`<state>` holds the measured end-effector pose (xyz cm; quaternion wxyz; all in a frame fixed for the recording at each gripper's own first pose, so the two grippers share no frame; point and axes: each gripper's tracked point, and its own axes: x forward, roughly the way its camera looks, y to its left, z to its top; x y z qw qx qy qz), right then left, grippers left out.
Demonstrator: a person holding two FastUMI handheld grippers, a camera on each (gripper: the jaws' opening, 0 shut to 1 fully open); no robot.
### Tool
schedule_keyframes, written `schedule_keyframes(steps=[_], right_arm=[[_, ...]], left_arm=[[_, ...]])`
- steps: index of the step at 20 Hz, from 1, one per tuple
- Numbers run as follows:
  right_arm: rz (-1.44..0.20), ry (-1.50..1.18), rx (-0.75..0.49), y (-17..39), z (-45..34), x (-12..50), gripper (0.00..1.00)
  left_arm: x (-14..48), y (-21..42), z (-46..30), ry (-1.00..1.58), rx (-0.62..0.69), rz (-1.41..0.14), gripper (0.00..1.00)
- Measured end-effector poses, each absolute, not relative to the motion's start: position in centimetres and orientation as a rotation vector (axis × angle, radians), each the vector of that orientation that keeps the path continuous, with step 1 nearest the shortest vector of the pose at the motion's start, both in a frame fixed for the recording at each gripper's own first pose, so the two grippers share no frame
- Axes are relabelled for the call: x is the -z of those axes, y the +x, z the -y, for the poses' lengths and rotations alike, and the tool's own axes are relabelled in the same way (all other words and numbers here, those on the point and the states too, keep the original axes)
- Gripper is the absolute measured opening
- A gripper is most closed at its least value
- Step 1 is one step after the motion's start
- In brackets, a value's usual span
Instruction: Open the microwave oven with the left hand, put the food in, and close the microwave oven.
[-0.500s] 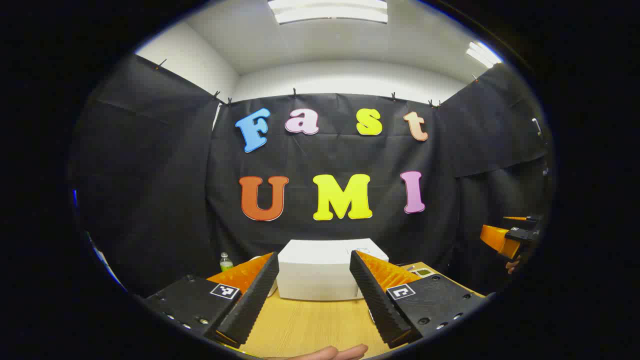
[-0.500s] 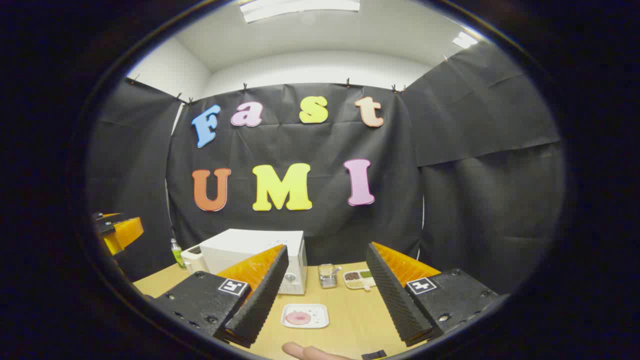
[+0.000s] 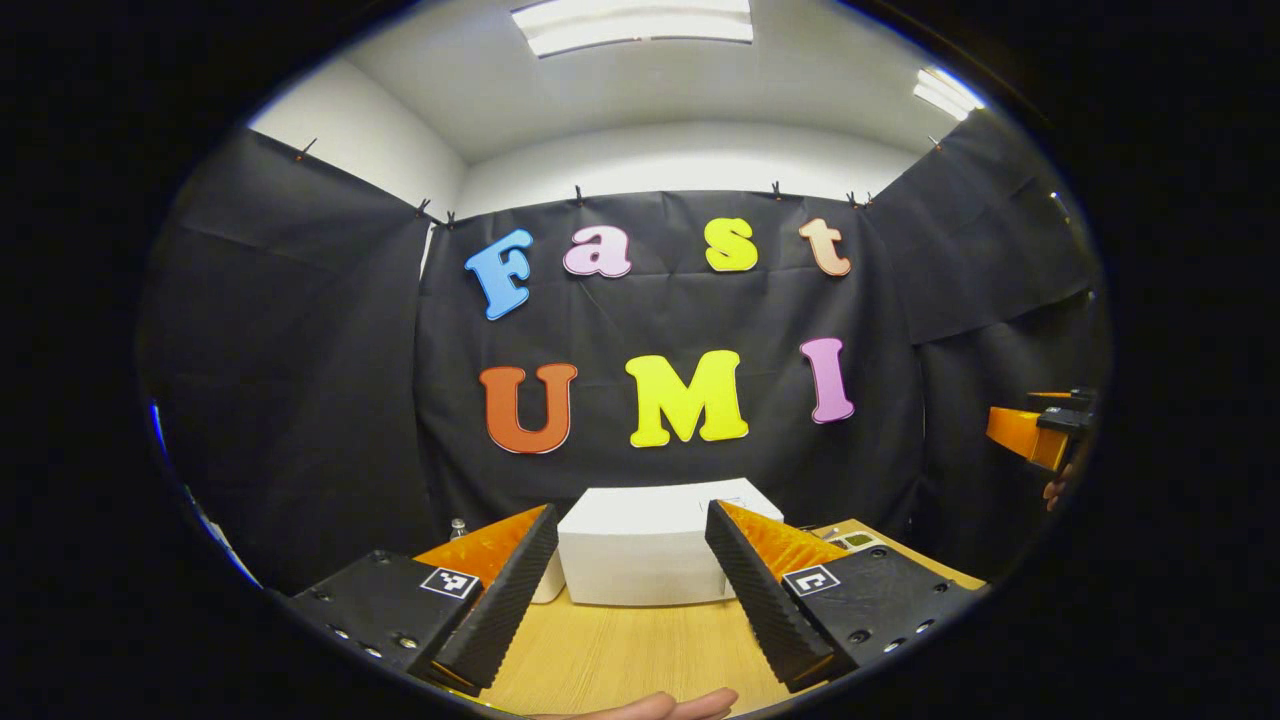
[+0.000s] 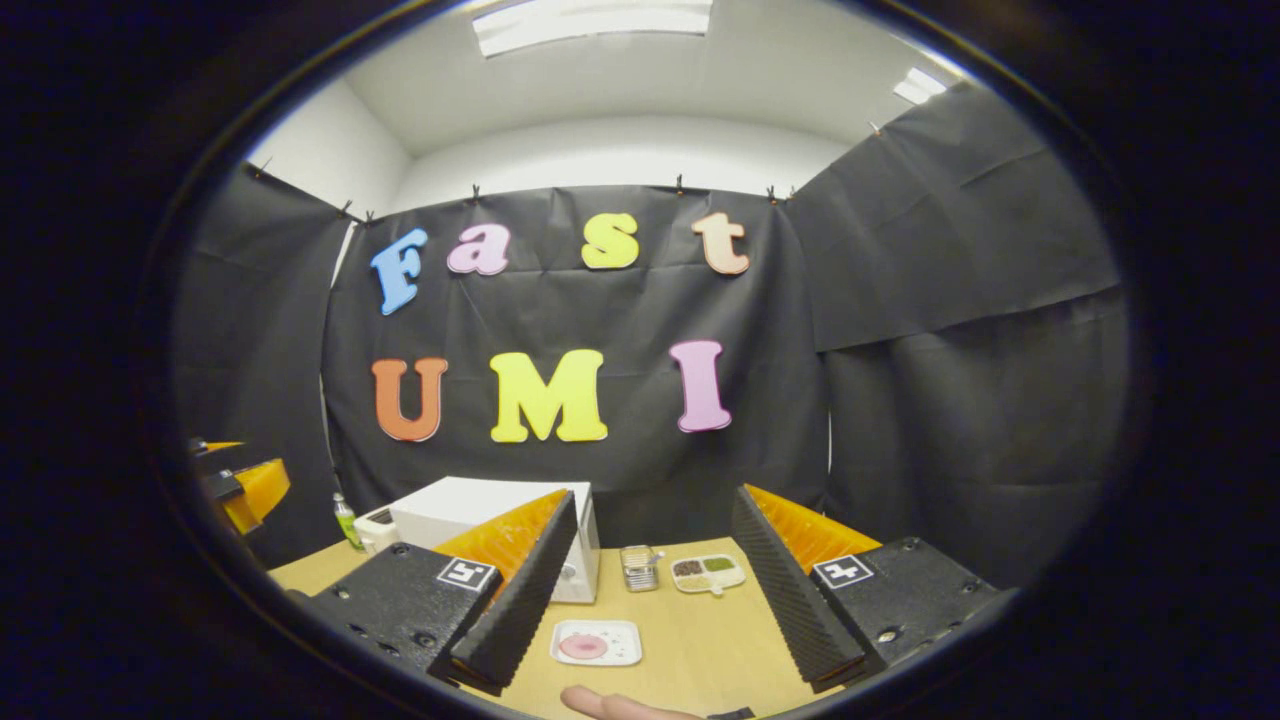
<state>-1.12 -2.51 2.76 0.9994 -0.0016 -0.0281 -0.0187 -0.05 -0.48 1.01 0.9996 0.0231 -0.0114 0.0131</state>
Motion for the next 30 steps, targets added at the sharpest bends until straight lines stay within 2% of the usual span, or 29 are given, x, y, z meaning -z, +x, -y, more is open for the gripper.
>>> schedule_keyframes(steps=[1, 2, 12, 13, 16, 18, 19, 20, 21, 22, 30], right_arm=[[0.057, -0.004, 0.039, -1.1, 2.6, -2.8, 0.90], [0.055, -0.004, 0.036, -1.2, 2.6, -2.8, 1.00], [0.039, -0.024, 0.029, -0.2, 3.8, -2.1, 1.00], [0.037, -0.029, 0.027, -0.2, 3.9, -2.2, 0.90], [0.048, -0.029, 0.026, 0.1, 4.5, -2.7, 0.91], [0.060, -0.014, 0.022, 0.2, 4.9, -3.1, 0.91], [0.065, -0.008, 0.022, 0.3, 5.2, -3.2, 1.00], [0.070, -0.003, 0.025, 0.4, 5.6, -3.4, 1.00], [0.076, -0.003, 0.028, 0.4, 5.9, -3.5, 0.90], [0.082, -0.004, 0.031, 0.4, 6.3, -3.6, 1.00], [0.069, 0.017, 0.037, 1.4, 8.2, -1.8, 1.00]], left_arm=[[-1.0, -0.1, 0.4, 0.043, -0.033, 0.023, 0.95], [-0.9, 0.0, 0.5, 0.036, -0.032, 0.023, 0.95], [0.4, 2.6, 2.8, -0.021, 0.003, -0.013, 0.95], [0.5, 3.2, 3.2, -0.019, 0.005, -0.016, 0.95], [0.9, 5.7, 4.7, -0.009, 0.014, -0.008, 0.95], [2.1, 7.4, 6.2, -0.011, 0.037, -0.018, 0.94], [2.8, 8.3, 6.8, -0.016, 0.047, -0.025, 0.94], [3.7, 9.1, 7.4, -0.025, 0.060, -0.037, 0.95], [4.3, 10.0, 8.1, -0.039, 0.076, -0.042, 0.95], [5.0, 10.8, 8.7, -0.052, 0.086, -0.041, 0.94], [14.7, 18.1, 11.5, -0.065, 0.103, -0.151, 0.94]])
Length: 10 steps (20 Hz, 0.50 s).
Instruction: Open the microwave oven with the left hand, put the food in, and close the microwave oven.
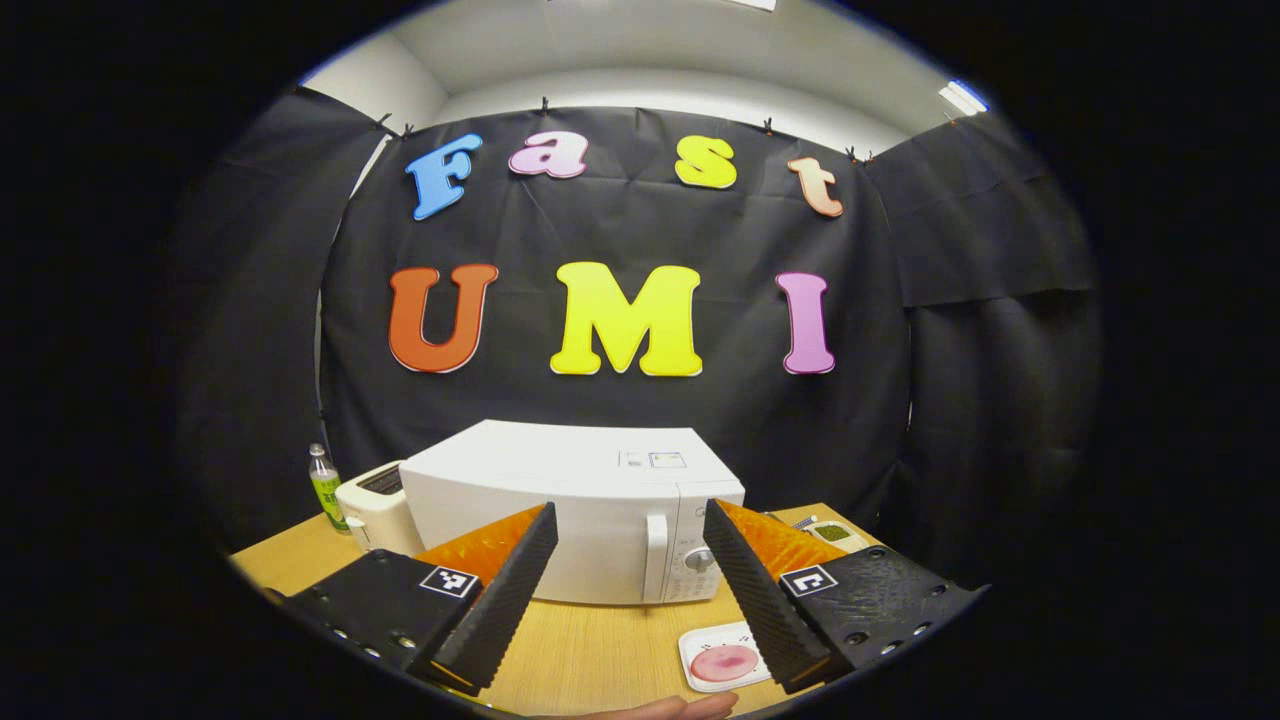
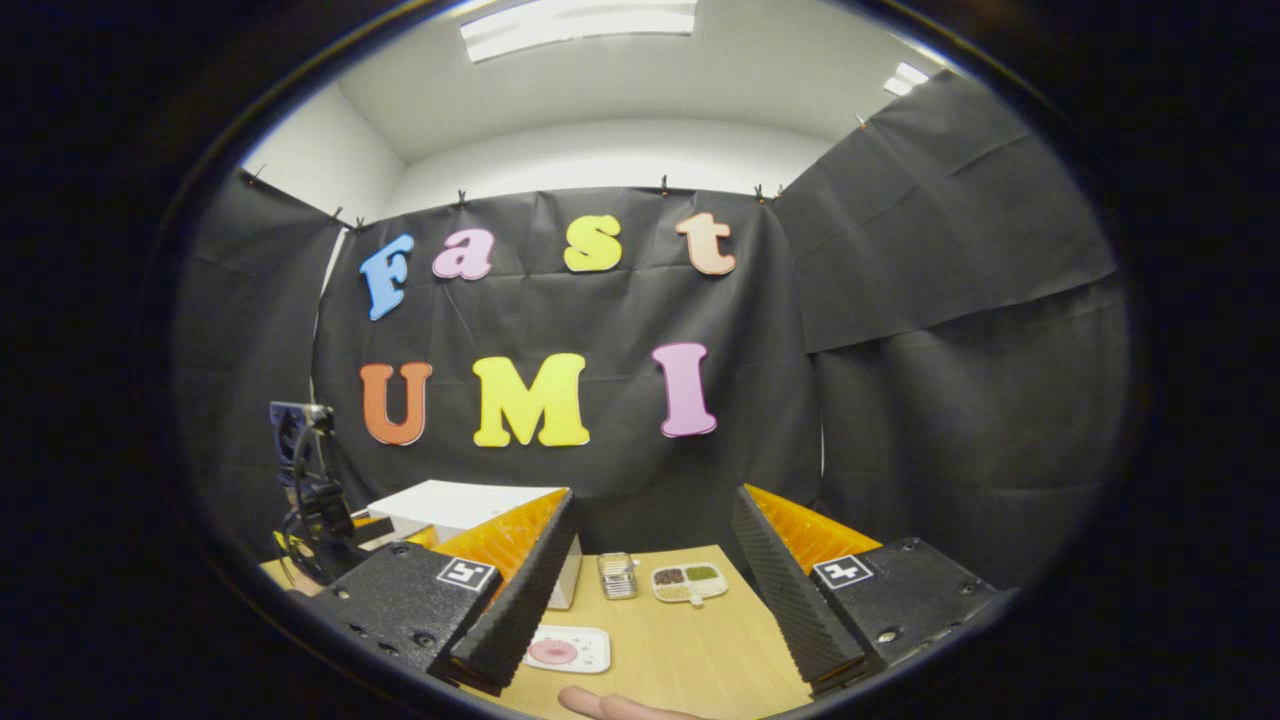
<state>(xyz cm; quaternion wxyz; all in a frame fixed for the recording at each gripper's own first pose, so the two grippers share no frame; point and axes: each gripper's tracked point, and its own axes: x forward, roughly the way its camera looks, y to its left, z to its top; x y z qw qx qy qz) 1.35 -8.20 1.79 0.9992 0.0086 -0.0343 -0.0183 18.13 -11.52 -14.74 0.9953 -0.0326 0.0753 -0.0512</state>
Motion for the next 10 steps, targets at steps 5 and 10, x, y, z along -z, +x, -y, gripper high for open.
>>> schedule_keyframes(steps=[5, 10], right_arm=[[0.053, 0.013, 0.040, 2.3, 9.4, -0.1, 1.00], [0.025, 0.013, 0.036, 2.8, 10.6, 1.7, 1.00]], left_arm=[[19.5, 22.0, 14.2, -0.047, 0.149, -0.166, 0.93], [25.4, 24.9, 16.2, 0.000, 0.158, -0.229, 0.93]])
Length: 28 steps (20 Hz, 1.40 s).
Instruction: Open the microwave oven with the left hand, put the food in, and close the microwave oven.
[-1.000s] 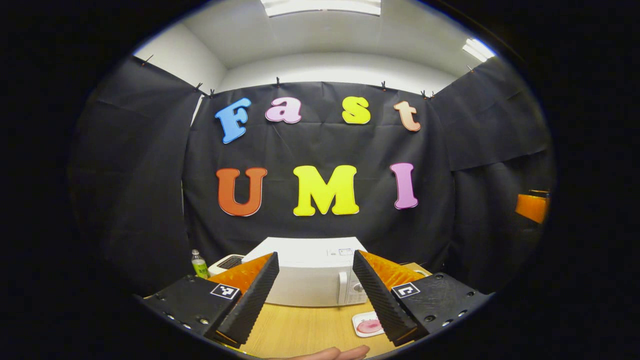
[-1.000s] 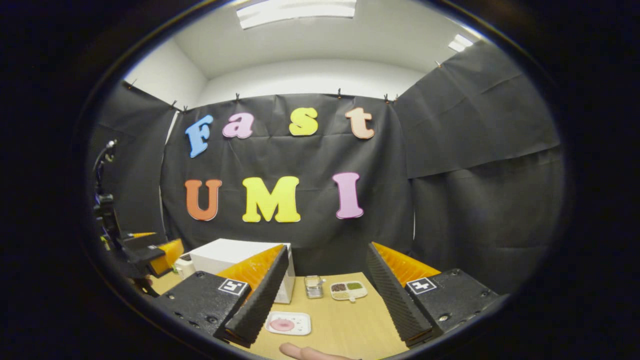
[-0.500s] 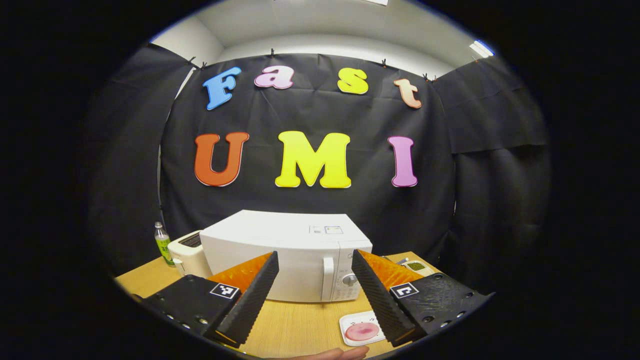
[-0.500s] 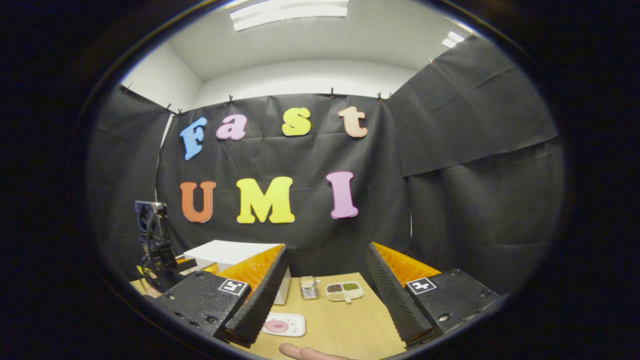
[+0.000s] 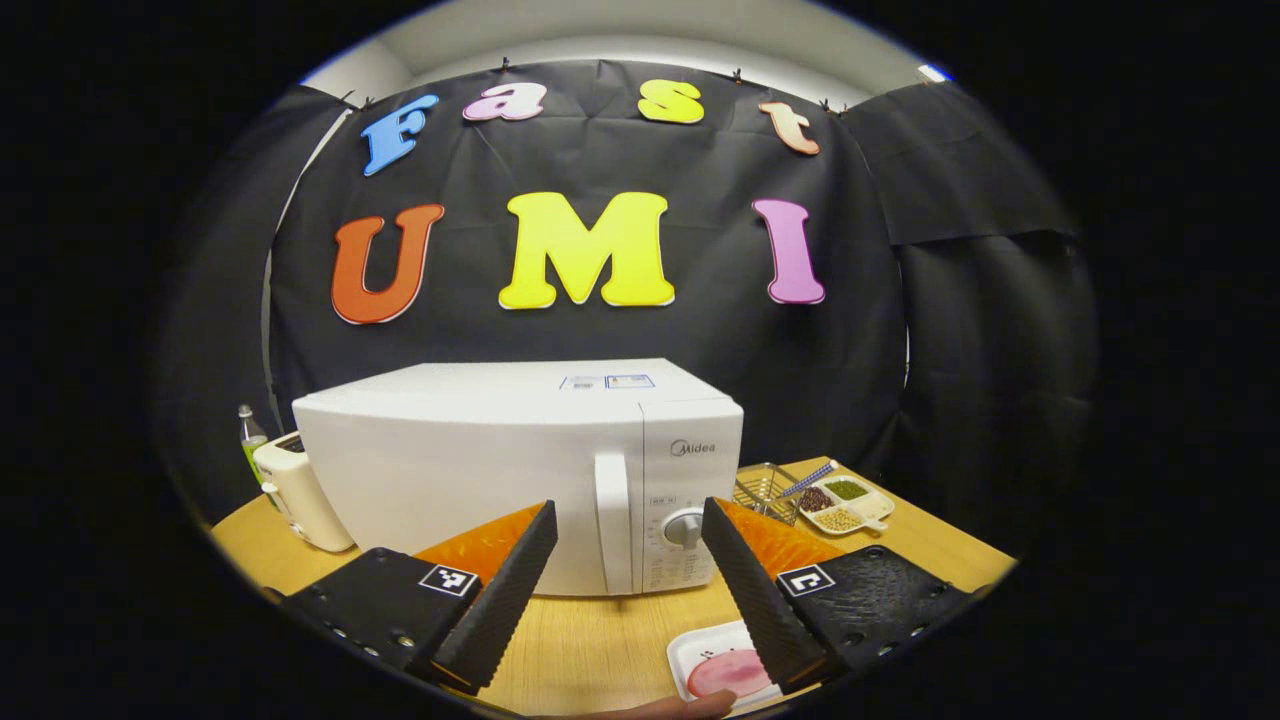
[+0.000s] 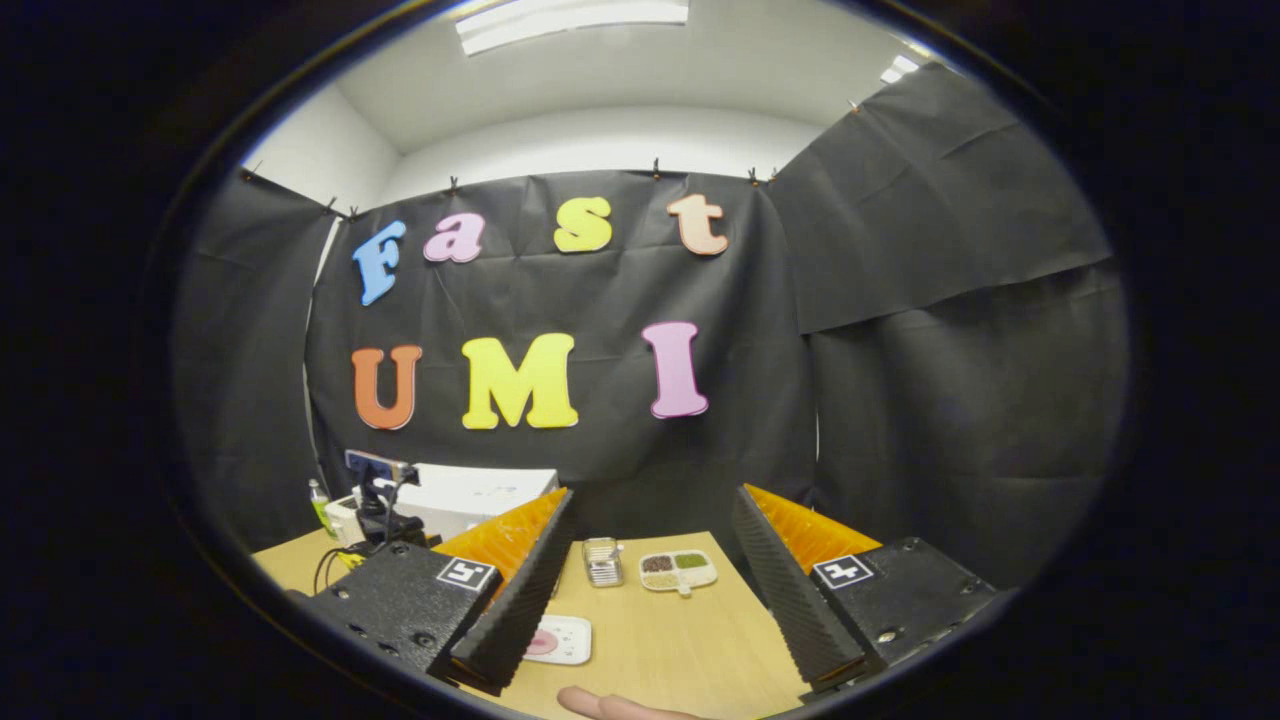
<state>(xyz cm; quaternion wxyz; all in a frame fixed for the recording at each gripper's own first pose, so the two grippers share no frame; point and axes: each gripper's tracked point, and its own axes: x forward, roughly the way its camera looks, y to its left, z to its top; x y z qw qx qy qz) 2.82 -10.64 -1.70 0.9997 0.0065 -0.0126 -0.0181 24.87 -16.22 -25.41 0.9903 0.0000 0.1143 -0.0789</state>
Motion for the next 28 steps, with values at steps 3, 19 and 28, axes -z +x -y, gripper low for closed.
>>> schedule_keyframes(steps=[3, 19, 28], right_arm=[[0.010, -0.005, 0.035, 2.9, 11.3, 3.0, 1.00], [-0.027, -0.042, 0.064, 2.4, 14.5, 4.9, 0.91], [-0.047, -0.020, 0.047, 2.1, 13.8, 6.1, 1.00]], left_arm=[[27.4, 26.7, 16.7, 0.013, 0.148, -0.244, 0.95], [32.1, 30.2, 16.1, -0.053, 0.083, -0.345, 0.12], [31.4, 23.2, 14.2, -0.086, 0.180, -0.320, 0.05]])
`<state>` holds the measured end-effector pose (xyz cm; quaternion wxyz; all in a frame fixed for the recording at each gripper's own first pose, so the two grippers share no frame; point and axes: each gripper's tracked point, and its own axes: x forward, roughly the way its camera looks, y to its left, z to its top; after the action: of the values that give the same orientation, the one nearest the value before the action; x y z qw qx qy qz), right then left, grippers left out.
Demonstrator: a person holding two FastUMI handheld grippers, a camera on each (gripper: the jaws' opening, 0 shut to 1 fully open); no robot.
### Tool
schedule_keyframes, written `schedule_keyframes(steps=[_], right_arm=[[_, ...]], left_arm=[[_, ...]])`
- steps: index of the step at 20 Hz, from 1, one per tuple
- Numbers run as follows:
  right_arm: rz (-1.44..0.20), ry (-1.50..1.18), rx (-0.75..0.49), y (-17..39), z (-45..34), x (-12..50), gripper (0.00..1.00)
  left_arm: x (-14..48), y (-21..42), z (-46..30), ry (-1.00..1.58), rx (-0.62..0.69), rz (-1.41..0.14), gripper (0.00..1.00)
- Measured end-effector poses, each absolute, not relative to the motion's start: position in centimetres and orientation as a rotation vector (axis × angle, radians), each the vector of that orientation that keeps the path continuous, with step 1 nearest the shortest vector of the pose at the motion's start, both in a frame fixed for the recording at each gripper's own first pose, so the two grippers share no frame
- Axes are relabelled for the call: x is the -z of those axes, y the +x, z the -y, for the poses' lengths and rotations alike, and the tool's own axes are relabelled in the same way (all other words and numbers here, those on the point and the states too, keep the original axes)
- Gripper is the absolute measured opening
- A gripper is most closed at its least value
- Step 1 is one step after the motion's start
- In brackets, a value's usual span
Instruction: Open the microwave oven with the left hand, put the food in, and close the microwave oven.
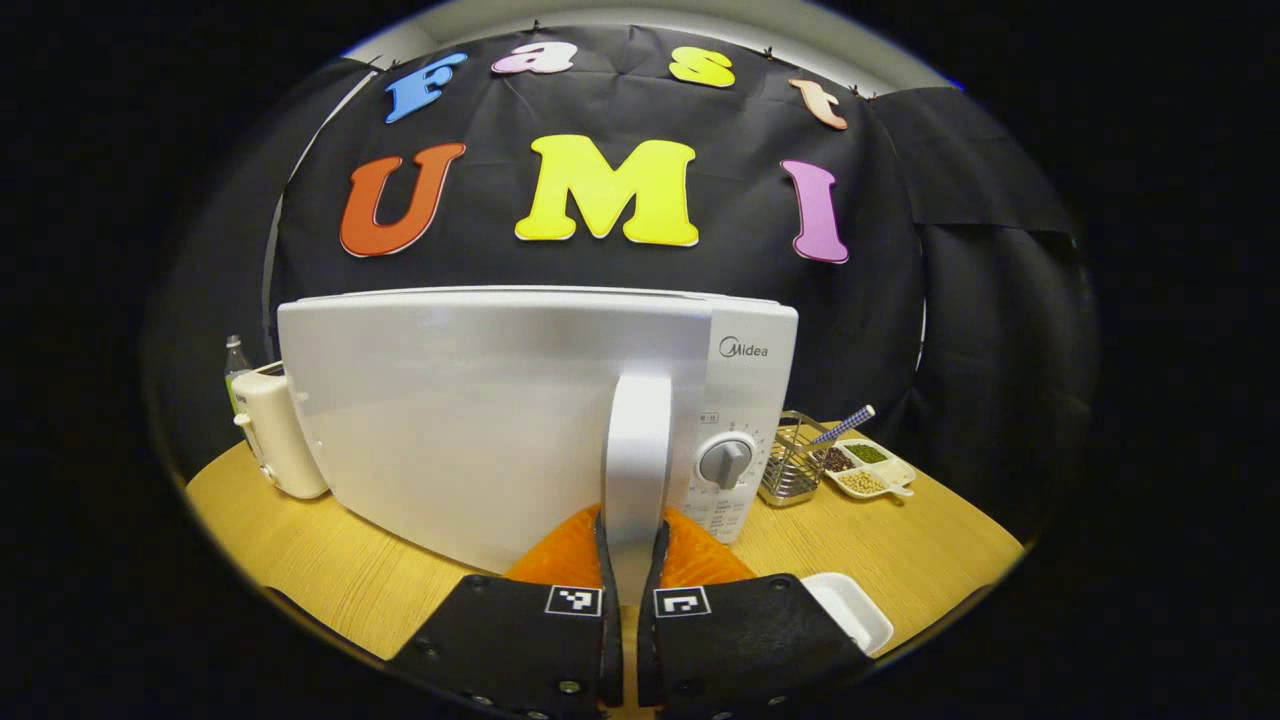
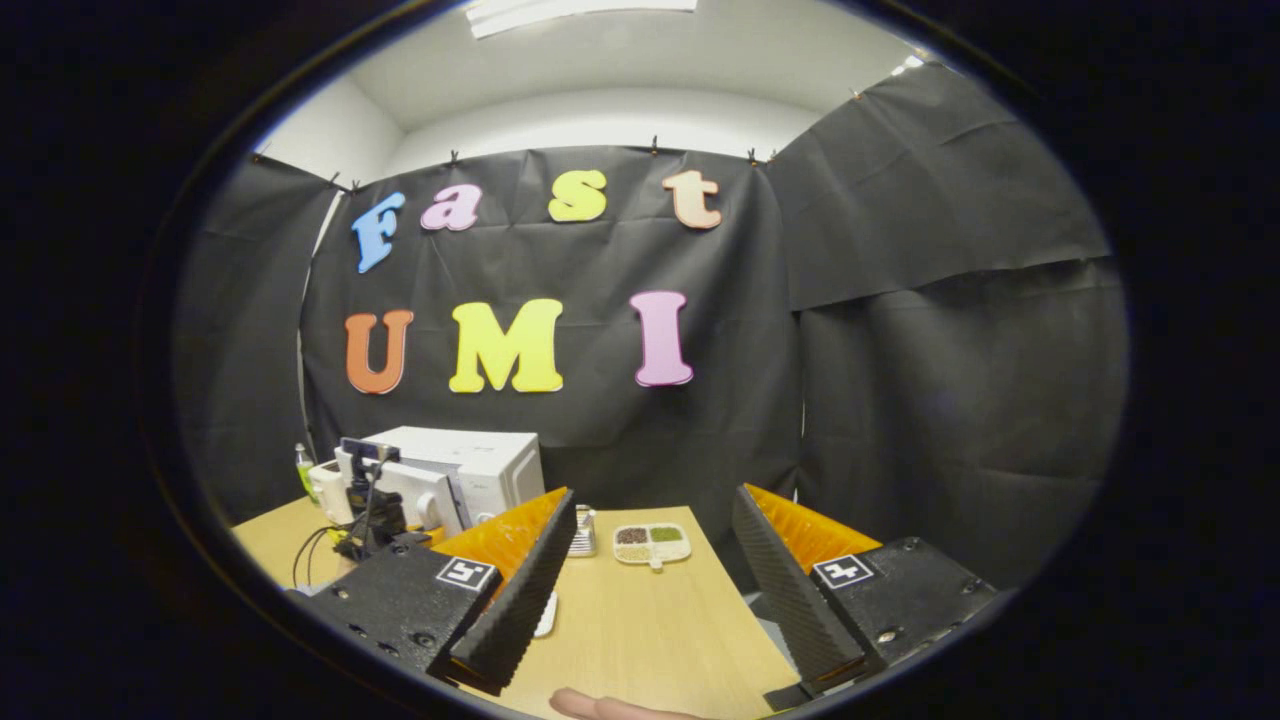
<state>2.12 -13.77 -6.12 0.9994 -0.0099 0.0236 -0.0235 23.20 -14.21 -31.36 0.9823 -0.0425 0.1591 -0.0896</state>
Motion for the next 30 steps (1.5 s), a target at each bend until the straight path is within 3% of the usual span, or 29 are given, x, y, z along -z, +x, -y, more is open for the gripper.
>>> schedule_keyframes(steps=[1, 3, 4, 5, 6, 7, 8, 9, 10, 17, 18, 19, 20, 25, 26, 27, 28, 29, 30], right_arm=[[-0.056, -0.017, 0.043, 2.1, 13.5, 6.5, 0.91], [-0.077, -0.019, 0.035, 2.3, 12.8, 7.3, 0.91], [-0.085, -0.022, 0.031, 2.2, 12.4, 7.5, 1.00], [-0.090, -0.027, 0.028, 2.1, 12.1, 7.7, 1.00], [-0.092, -0.031, 0.025, 1.9, 11.7, 7.7, 0.91], [-0.092, -0.036, 0.024, 1.7, 11.4, 7.7, 0.91], [-0.093, -0.038, 0.022, 1.6, 11.0, 7.7, 1.00], [-0.095, -0.042, 0.017, 1.5, 10.5, 7.9, 0.91], [-0.097, -0.045, 0.012, 1.3, 10.0, 7.9, 1.00], [-0.129, -0.058, -0.035, 1.3, 6.0, 9.2, 1.00], [-0.139, -0.058, -0.041, 1.6, 5.3, 9.5, 0.91], [-0.148, -0.060, -0.047, 1.8, 4.7, 9.8, 1.00], [-0.159, -0.065, -0.052, 2.1, 4.1, 10.1, 0.91], [-0.215, -0.062, -0.068, 3.1, 1.9, 12.0, 0.91], [-0.222, -0.069, -0.066, 3.4, 1.7, 12.3, 0.91], [-0.227, -0.079, -0.064, 3.8, 1.6, 12.5, 1.00], [-0.236, -0.093, -0.065, 4.3, 1.4, 12.7, 0.91], [-0.251, -0.107, -0.069, 4.8, 1.3, 13.2, 1.00], [-0.270, -0.114, -0.073, 5.6, 1.2, 13.8, 1.00]], left_arm=[[31.2, 21.8, 13.7, -0.081, 0.199, -0.326, 0.05], [31.1, 19.7, 12.5, -0.075, 0.219, -0.323, 0.08], [30.9, 18.5, 11.7, -0.070, 0.222, -0.322, 0.10], [30.8, 17.4, 10.9, -0.057, 0.223, -0.319, 0.10], [30.6, 16.4, 10.0, -0.040, 0.222, -0.305, 0.10], [30.6, 15.3, 9.1, -0.027, 0.217, -0.301, 0.10], [30.5, 14.3, 8.1, -0.021, 0.215, -0.292, 0.10], [30.5, 13.3, 7.1, -0.021, 0.214, -0.289, 0.10], [30.5, 12.2, 5.9, -0.028, 0.208, -0.291, 0.10], [30.4, 6.3, -4.6, -0.007, 0.120, -0.288, 0.10], [30.4, 5.9, -6.5, -0.013, 0.096, -0.286, 0.10], [30.5, 5.3, -8.3, -0.018, 0.077, -0.286, 0.09], [30.4, 4.9, -10.1, -0.016, 0.061, -0.279, 0.10], [30.4, 3.4, -14.9, -0.062, 0.065, -0.282, 0.09], [30.2, 2.9, -15.4, -0.056, 0.069, -0.266, 0.13], [29.7, 2.7, -16.2, -0.049, 0.055, -0.247, 0.13], [29.4, 2.1, -16.7, -0.056, 0.049, -0.246, 0.31], [28.9, 1.2, -17.0, -0.064, 0.036, -0.248, 0.47], [27.9, 0.6, -17.5, -0.061, 0.012, -0.238, 0.65]])
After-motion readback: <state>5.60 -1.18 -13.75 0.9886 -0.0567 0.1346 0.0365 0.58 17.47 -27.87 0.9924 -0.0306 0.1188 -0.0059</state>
